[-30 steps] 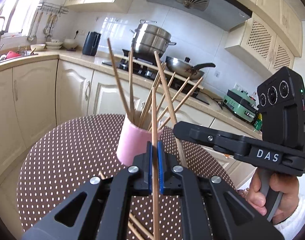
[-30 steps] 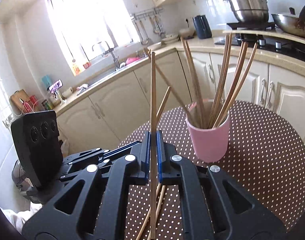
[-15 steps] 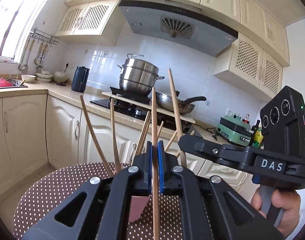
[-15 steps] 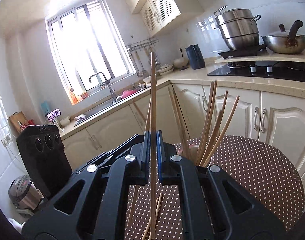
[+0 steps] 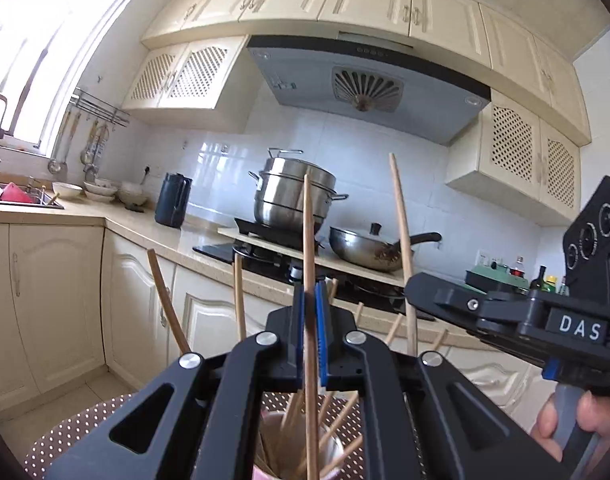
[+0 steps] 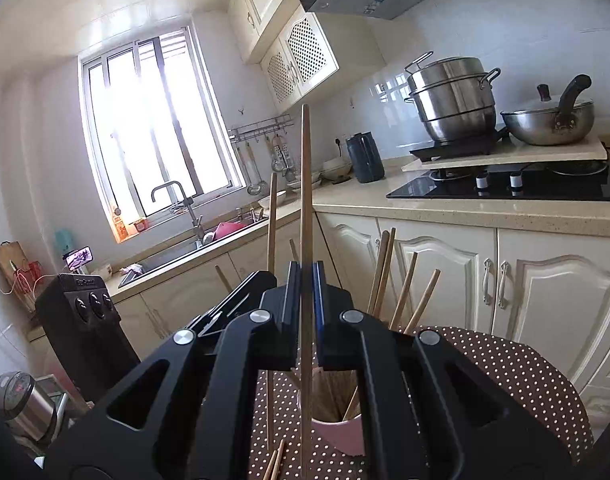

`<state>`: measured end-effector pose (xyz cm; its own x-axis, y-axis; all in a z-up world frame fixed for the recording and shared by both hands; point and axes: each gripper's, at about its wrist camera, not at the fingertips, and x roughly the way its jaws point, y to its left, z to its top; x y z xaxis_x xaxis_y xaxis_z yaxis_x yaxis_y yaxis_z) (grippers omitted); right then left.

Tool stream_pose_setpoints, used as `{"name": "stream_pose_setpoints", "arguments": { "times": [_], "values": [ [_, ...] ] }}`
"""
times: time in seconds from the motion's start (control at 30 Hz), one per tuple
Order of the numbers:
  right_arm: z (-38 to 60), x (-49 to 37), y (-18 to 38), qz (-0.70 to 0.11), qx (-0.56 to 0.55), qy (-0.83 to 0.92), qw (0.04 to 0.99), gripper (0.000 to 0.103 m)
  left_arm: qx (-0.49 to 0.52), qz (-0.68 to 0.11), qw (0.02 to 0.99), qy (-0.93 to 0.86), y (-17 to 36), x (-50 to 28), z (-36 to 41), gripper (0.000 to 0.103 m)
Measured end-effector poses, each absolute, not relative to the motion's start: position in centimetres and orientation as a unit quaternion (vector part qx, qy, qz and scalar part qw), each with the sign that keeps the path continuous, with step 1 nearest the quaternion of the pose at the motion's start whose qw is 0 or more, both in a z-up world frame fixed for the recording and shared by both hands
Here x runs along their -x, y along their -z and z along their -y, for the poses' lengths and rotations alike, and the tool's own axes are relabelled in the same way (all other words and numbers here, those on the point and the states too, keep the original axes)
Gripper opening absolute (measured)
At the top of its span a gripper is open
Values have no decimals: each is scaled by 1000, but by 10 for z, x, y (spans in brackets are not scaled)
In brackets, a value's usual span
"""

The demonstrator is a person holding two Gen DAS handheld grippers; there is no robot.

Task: Organize utensils
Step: 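Lift both chopsticks upright and lower them into the pink cup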

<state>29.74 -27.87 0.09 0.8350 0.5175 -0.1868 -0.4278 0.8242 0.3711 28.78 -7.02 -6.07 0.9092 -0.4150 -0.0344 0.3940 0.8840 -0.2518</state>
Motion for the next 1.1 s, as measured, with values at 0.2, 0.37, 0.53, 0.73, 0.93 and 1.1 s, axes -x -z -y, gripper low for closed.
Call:
{"name": "stream_pose_setpoints", "arguments": {
  "times": [0.2, 0.37, 0.53, 0.73, 0.93, 1.1],
  "values": [
    [274, -310, 3, -106, -151, -238, 954, 6, 139, -19, 971, 194, 58, -303, 69, 6],
    [271, -315, 5, -87, -147, -231, 958, 6, 138, 4, 975, 177, 57, -310, 69, 6],
    [266, -319, 11, -76, -137, -221, 963, 6, 133, 12, 978, 157, 67, -317, 73, 6],
    [266, -315, 16, -54, -125, -213, 968, 6, 124, 4, 981, 149, 84, -318, 79, 6],
    [259, -301, 15, -21, -97, -214, 972, 6, 113, -6, 982, 151, 88, -308, 71, 6],
    [246, -294, 20, -5, -62, -212, 975, 6, 113, -17, 982, 152, 96, -296, 65, 6]
  ]
}}
